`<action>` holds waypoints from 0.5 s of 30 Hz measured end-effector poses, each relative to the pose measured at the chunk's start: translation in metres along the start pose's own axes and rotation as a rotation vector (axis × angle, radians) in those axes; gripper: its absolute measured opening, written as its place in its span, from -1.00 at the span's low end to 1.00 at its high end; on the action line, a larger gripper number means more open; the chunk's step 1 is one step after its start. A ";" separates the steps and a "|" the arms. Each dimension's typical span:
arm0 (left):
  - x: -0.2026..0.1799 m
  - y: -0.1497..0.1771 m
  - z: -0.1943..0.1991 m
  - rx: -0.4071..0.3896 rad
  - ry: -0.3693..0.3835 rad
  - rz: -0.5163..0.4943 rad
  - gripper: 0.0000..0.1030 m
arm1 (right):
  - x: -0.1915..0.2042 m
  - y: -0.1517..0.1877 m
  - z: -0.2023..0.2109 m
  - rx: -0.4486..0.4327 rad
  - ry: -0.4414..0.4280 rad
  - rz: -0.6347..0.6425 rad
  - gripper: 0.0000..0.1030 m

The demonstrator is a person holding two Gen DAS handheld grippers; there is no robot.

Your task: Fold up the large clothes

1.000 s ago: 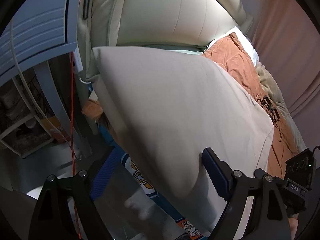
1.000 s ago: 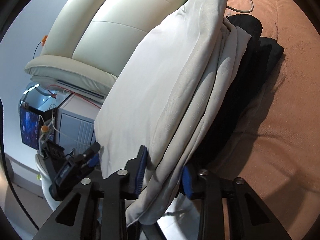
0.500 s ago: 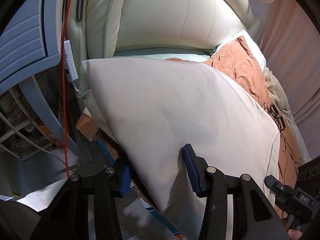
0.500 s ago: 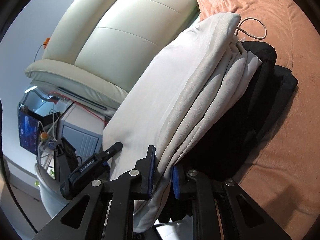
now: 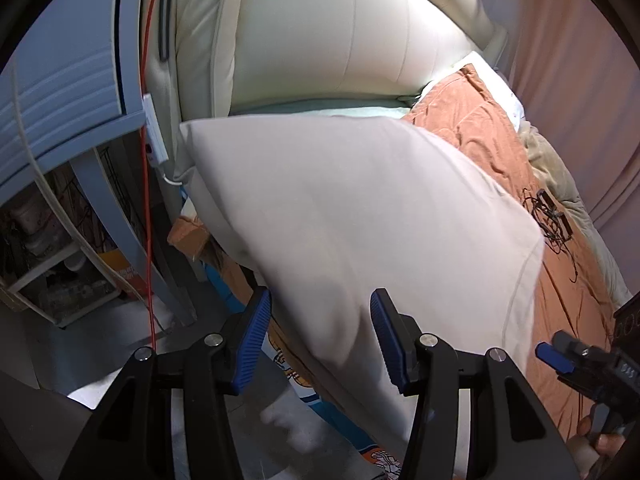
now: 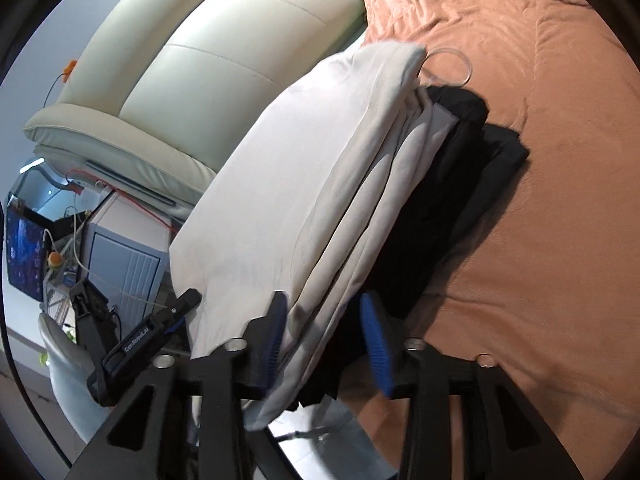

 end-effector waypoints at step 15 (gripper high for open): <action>-0.102 0.031 0.091 -0.110 0.098 -0.147 0.70 | -0.003 0.011 0.148 -0.172 0.145 0.133 1.00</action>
Point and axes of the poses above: each gripper's, at about its wrist camera, not at the fingertips, and z roughly against the way its jaws point, x to its left, y to its underside, the point moved 7 cm from there along -z, roughly the way its jaws point, and after that the axes turned 1 degree about z, right-handed, at the moved point
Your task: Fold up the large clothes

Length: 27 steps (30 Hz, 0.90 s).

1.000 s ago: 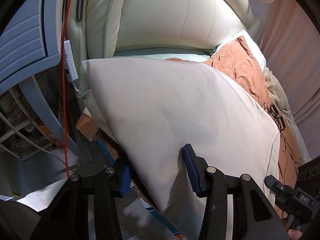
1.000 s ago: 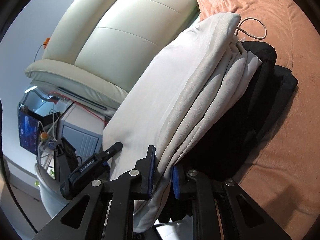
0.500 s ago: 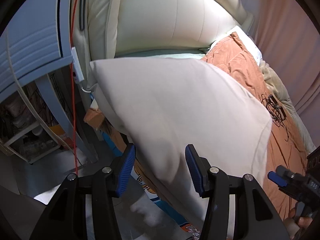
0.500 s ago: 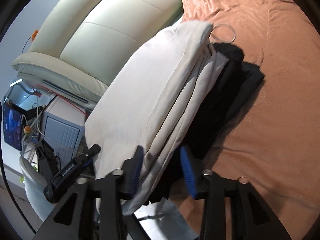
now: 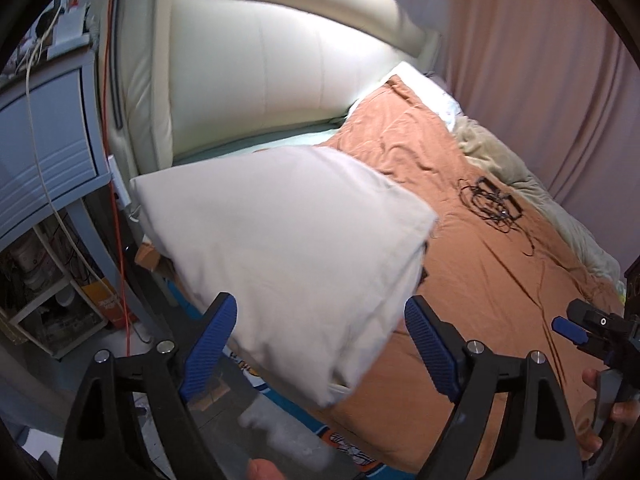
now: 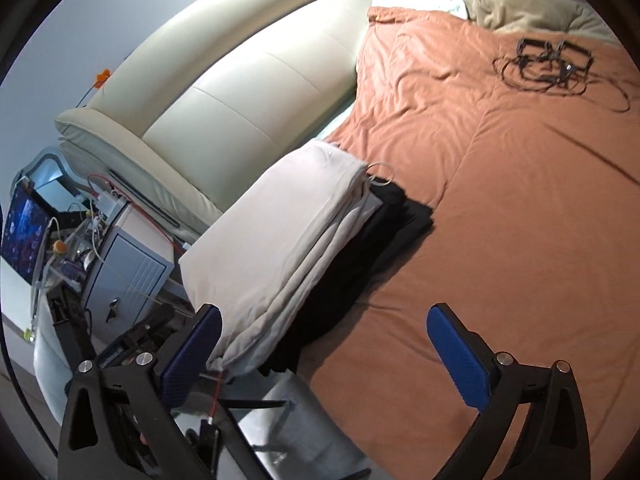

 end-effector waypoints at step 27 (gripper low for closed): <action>-0.142 0.095 0.154 -0.158 0.234 -0.173 1.00 | -0.053 0.096 0.257 -0.240 0.281 0.078 1.00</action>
Point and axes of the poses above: each gripper's, at about its wrist camera, not at the fingertips, and z roughly against the way its jaws point, x to its left, y to its underside, the point moved 7 cm from there along -z, roughly the way its jaws point, and after that the axes turned 1 degree about z, right-handed, at the moved point
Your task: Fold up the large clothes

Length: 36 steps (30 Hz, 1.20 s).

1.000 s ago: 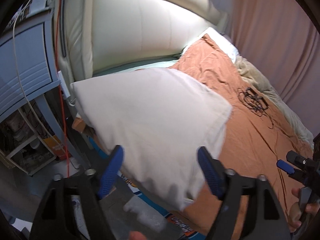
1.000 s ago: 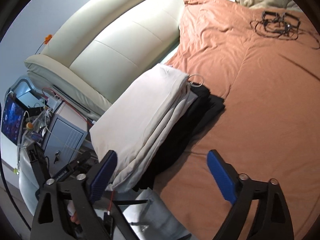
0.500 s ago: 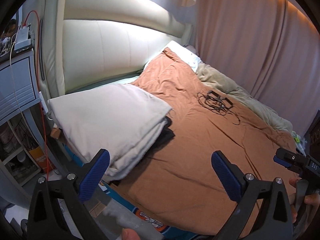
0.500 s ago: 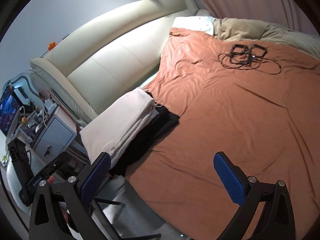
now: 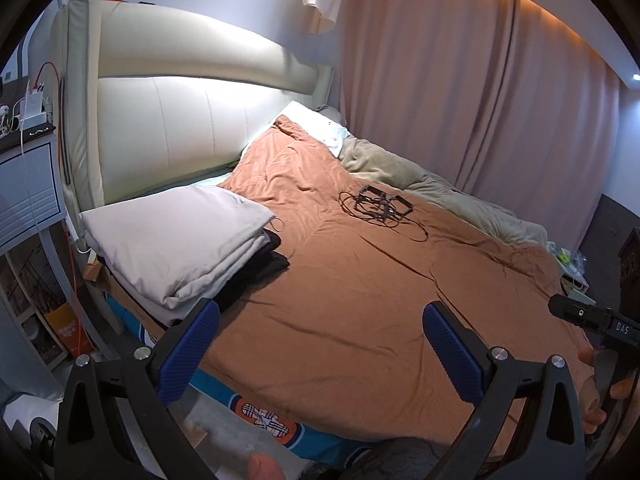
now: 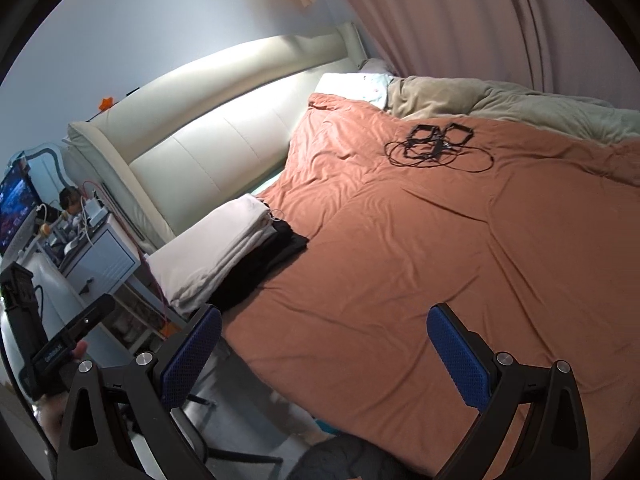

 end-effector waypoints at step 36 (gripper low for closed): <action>-0.092 0.127 0.152 -0.165 0.160 -0.176 1.00 | -0.030 0.160 0.235 -0.276 0.238 0.035 1.00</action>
Point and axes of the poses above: each gripper's, at about its wrist camera, not at the fingertips, and z roughly against the way its jaws point, x to its left, y to its underside, the point moved 7 cm from there along -z, roughly the way its jaws point, and after that the axes turned 1 degree about z, right-handed, at the moved point
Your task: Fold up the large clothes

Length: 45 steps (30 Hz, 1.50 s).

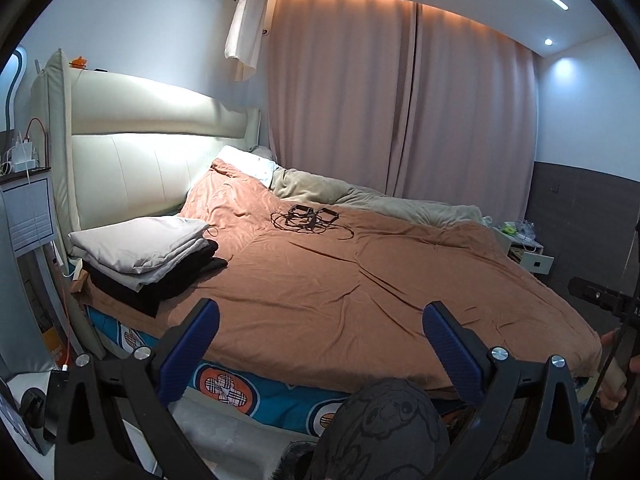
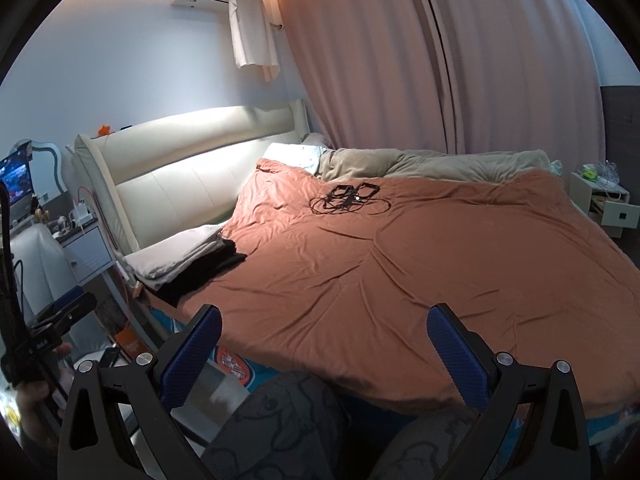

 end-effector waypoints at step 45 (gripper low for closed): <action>-0.007 0.014 0.019 -0.016 0.009 0.006 1.00 | 0.009 0.032 0.007 0.002 0.043 -0.012 1.00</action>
Point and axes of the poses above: each gripper's, at about its wrist camera, not at the fingertips, and z roughly against the way its jaws point, x to its left, y to its underside, the point moved 7 cm from there along -z, roughly the way its jaws point, and after that the axes turned 1 degree about z, right-handed, at the moved point
